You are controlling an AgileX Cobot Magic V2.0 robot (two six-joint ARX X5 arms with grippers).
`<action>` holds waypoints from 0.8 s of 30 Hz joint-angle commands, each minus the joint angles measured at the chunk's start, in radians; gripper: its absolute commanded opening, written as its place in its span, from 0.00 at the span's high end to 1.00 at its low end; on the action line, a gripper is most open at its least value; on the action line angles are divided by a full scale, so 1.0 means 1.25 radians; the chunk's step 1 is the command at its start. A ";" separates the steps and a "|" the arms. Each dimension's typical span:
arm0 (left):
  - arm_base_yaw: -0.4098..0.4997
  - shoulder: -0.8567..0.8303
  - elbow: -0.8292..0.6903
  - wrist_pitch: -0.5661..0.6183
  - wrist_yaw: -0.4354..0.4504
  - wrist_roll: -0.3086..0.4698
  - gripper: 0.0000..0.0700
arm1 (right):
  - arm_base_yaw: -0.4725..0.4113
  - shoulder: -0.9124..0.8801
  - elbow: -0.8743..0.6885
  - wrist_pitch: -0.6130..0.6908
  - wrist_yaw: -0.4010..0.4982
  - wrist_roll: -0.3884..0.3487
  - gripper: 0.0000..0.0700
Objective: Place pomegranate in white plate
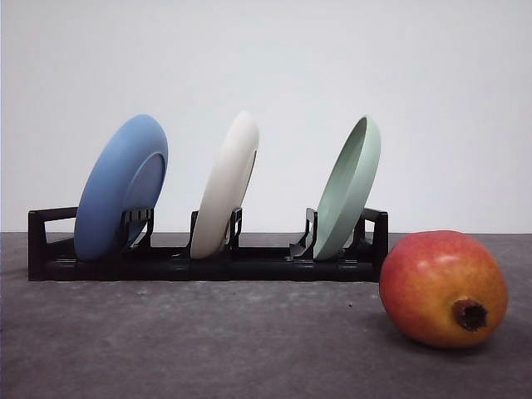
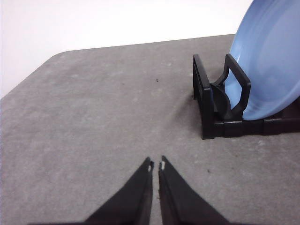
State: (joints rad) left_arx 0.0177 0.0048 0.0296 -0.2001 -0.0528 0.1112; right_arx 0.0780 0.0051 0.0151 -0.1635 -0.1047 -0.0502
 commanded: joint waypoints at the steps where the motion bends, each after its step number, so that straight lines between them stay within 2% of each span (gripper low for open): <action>1: 0.002 -0.002 -0.007 0.014 0.004 -0.036 1.00 | 0.000 -0.001 -0.004 0.009 -0.003 0.017 1.00; 5: 0.002 -0.002 -0.006 0.036 0.008 -0.203 1.00 | 0.001 -0.001 -0.003 0.018 -0.009 0.093 1.00; 8: 0.002 -0.001 -0.006 0.052 0.008 -0.335 1.00 | 0.001 -0.001 -0.002 0.017 -0.029 0.190 1.00; 10: 0.002 -0.002 -0.006 0.052 0.007 -0.389 1.00 | 0.001 -0.001 -0.002 0.016 -0.033 0.230 1.00; 15: 0.002 -0.002 -0.003 0.052 0.018 -0.447 1.00 | 0.001 -0.001 -0.002 0.018 -0.036 0.284 1.00; 19: 0.002 -0.001 0.010 0.052 0.070 -0.471 1.00 | 0.001 -0.001 -0.001 0.045 -0.061 0.301 1.00; 21: 0.002 -0.001 0.023 0.047 0.084 -0.490 1.00 | 0.000 -0.001 0.009 0.043 -0.060 0.325 1.00; 24: 0.002 0.000 0.050 0.030 0.091 -0.502 1.00 | 0.000 -0.001 0.037 0.036 -0.060 0.330 1.00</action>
State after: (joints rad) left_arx 0.0177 0.0048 0.0712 -0.1677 0.0559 -0.4954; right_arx 0.0780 0.0051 0.0353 -0.1326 -0.1802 0.3397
